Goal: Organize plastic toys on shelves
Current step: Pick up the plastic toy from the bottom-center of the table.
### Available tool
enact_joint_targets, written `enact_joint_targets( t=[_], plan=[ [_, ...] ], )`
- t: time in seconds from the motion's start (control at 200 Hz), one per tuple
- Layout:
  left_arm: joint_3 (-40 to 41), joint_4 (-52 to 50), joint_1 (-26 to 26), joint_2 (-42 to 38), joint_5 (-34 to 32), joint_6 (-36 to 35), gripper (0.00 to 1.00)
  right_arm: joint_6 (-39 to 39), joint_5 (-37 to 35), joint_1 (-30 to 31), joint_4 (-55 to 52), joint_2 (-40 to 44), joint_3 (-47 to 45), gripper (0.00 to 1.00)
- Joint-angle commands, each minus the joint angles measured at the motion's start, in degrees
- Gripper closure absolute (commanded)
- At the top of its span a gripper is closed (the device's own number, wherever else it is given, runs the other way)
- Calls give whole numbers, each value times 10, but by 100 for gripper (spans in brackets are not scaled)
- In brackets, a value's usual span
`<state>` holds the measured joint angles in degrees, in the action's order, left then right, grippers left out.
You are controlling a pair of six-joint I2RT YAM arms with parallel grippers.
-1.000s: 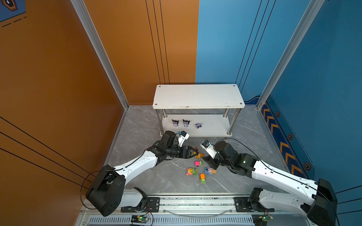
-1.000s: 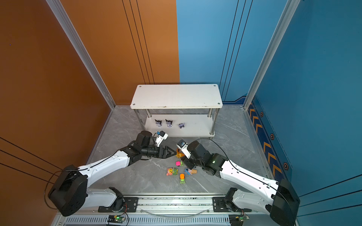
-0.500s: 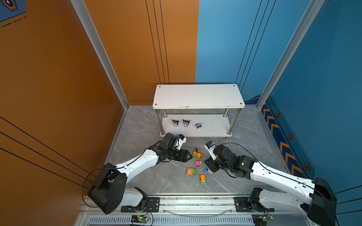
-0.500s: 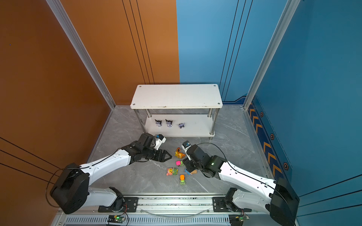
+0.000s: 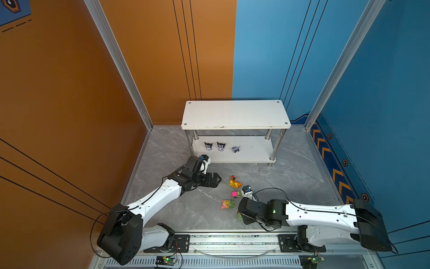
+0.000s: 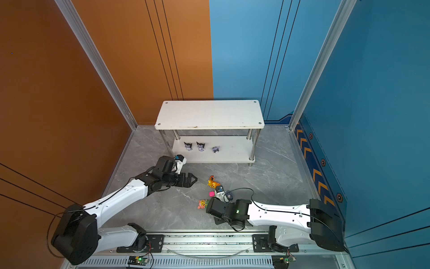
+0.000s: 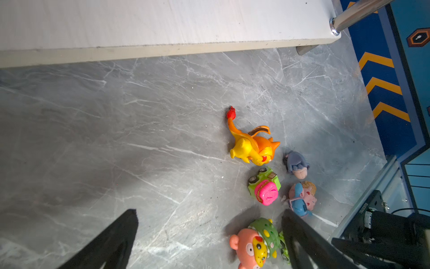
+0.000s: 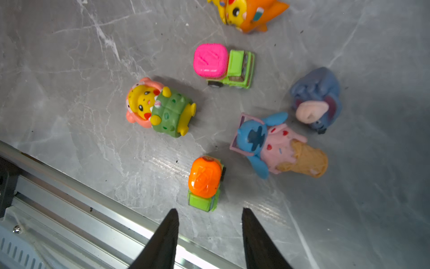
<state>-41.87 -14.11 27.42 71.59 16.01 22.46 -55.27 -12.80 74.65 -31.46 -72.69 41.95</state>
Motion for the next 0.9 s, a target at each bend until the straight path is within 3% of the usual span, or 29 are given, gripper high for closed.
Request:
enact_joint_targets(
  t=[0.0,0.511,0.891],
  plan=[
    [16,-15,-7,-21,-15,2,2,-54,-33,13,-7,-22,13,53],
    [43,-9,-20,-51,-3,7,2,-50,-29,12,40,-106,22,48],
    [48,2,-29,-39,7,0,2,-54,-33,3,42,-128,26,59]
  ],
)
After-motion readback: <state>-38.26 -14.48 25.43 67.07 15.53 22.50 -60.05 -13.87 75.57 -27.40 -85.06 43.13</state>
